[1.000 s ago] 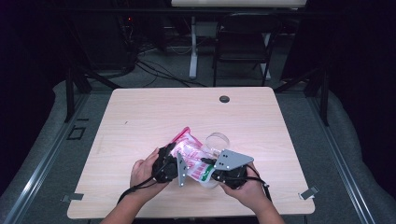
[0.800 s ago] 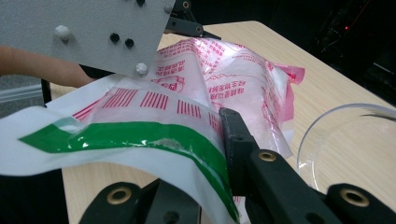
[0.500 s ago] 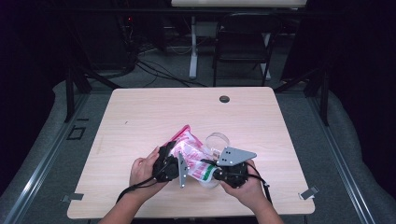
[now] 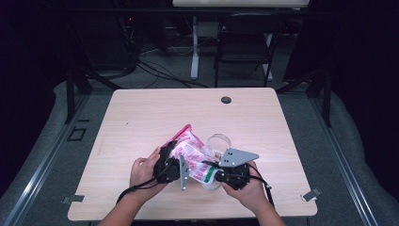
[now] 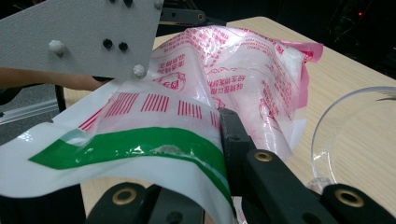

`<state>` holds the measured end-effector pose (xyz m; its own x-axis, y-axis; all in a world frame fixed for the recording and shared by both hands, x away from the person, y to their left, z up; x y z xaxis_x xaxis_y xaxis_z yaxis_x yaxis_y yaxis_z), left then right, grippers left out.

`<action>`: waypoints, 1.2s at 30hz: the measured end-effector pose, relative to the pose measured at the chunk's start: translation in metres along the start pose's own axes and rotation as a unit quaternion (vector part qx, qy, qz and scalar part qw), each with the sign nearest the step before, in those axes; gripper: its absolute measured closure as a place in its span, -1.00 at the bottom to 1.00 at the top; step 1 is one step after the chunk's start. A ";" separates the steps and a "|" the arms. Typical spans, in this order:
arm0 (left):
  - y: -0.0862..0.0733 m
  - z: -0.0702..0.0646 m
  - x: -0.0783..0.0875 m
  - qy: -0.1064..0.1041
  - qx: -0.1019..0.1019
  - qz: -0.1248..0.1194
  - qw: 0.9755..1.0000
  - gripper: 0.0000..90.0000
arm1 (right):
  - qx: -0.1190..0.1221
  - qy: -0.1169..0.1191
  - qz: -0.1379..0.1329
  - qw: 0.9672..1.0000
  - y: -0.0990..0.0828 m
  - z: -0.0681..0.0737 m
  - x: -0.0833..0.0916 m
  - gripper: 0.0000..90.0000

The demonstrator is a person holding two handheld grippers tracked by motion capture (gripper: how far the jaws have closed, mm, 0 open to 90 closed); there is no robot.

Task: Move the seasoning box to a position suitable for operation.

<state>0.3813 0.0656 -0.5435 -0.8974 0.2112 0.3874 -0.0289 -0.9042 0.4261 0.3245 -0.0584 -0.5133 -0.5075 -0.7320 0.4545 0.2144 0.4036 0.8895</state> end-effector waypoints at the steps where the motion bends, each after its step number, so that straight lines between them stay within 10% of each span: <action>1: 0.000 0.001 0.000 0.002 -0.003 0.000 1.000 0.33 | -0.001 0.001 0.000 1.000 0.000 0.000 0.000 0.97; 36: 0.005 0.016 0.002 0.044 -0.062 0.006 0.997 0.34 | -0.019 0.004 -0.002 1.000 -0.007 -0.005 -0.004 0.99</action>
<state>0.3861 0.0674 -0.5268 -0.9328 0.1725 0.3165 -0.0678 -0.9464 0.3160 0.3290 -0.0605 -0.5214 -0.5009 -0.7382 0.4518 0.2439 0.3805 0.8920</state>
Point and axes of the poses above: each handheld gripper's, and its own axes: x roughly backward along the jaws, y roughly out of its top, z roughly to its left, the point moved 10 cm from there along -x, roughly forward along the jaws, and after that the axes turned 2 degrees about -y, right-handed, at the moved point
